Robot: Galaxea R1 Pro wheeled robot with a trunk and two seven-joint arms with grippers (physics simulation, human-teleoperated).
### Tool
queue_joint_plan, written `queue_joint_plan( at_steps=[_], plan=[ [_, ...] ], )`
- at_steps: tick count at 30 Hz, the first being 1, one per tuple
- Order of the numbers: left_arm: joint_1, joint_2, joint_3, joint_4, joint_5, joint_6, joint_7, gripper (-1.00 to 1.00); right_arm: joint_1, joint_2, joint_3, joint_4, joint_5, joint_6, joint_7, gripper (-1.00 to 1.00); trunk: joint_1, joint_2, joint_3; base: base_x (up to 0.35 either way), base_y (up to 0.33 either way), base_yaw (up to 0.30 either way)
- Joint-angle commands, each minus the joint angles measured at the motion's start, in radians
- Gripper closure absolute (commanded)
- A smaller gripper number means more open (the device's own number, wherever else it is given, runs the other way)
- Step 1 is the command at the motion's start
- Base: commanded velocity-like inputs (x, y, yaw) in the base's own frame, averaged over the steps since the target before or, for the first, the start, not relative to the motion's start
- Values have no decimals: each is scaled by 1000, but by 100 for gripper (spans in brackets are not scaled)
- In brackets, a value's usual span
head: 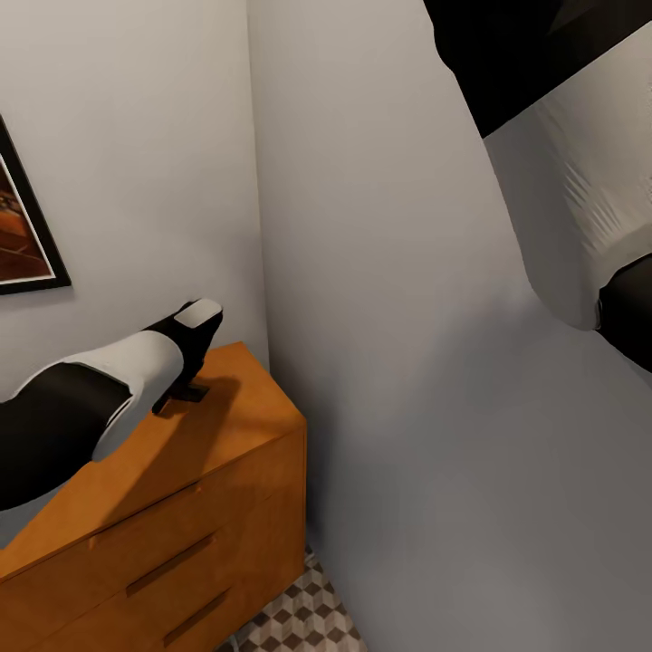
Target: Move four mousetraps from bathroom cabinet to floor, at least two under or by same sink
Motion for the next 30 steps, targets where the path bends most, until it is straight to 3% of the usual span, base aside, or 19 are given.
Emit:
queue_joint_plan(
  at_steps=[1, 15, 16, 30],
  plan=[
    [11, 1, 20, -2, 12, 4, -4, -100, -1, 0, 4, -6, -13, -1, -11, 100, 0, 0, -1, 0, 0, 0],
    [16, -9, 20, -5, 21, 6, -18, -100, -1, 0, 5, -20, -14, -4, -20, 100, 0, 0, -1, 0, 0, 0],
    [16, -10, 21, -4, 21, 6, -18, 100, -1, 0, 5, -20, -14, -5, -20, 100, 0, 0, -1, 0, 0, 0],
    [16, -3, 21, -2, 21, 6, -19, 100, -1, 0, 5, -20, -14, -6, -21, 100, 0, 0, -1, 0, 0, 0]
  ],
)
